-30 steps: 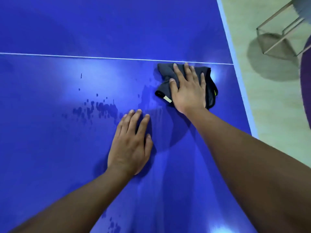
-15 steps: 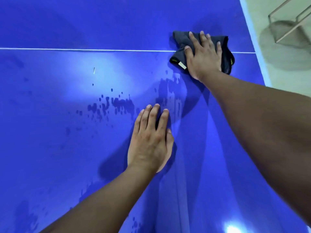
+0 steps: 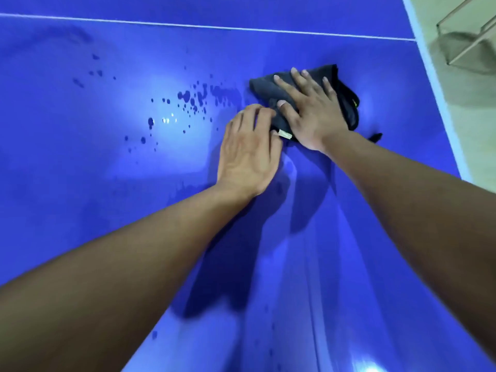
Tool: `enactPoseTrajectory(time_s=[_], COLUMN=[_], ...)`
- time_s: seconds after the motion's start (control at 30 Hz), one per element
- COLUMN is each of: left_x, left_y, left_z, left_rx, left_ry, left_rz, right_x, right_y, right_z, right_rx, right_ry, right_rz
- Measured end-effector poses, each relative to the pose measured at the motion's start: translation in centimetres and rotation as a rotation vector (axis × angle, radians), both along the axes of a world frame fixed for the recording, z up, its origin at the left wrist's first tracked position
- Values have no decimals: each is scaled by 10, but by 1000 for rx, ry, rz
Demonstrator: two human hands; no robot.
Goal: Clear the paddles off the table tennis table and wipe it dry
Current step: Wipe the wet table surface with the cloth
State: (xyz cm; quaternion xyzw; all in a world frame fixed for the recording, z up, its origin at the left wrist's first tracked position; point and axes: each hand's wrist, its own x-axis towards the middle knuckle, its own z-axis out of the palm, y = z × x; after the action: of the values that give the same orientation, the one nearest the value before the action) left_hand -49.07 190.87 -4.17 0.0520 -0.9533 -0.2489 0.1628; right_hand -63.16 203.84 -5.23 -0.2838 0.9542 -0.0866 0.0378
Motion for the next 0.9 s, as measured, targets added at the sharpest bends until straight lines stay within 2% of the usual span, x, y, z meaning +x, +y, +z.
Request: enactPoseTrajectory(time_s=[0.2, 0.4, 0.7, 0.9], left_x=[159, 305, 425, 435], left_y=[5, 18, 45, 47], left_z=[2, -1, -8, 2], left_rx=[-80, -244, -244, -172], left_ry=[-111, -264, -299, -322], left_rz=[20, 42, 72, 76], right_x=[126, 271, 484, 512], right_y=[27, 57, 101, 98], right_z=[-2, -3, 1, 2], right_rx=[-6, -21, -81, -52], right_ry=[27, 20, 27, 17], right_rz=[5, 10, 1, -76])
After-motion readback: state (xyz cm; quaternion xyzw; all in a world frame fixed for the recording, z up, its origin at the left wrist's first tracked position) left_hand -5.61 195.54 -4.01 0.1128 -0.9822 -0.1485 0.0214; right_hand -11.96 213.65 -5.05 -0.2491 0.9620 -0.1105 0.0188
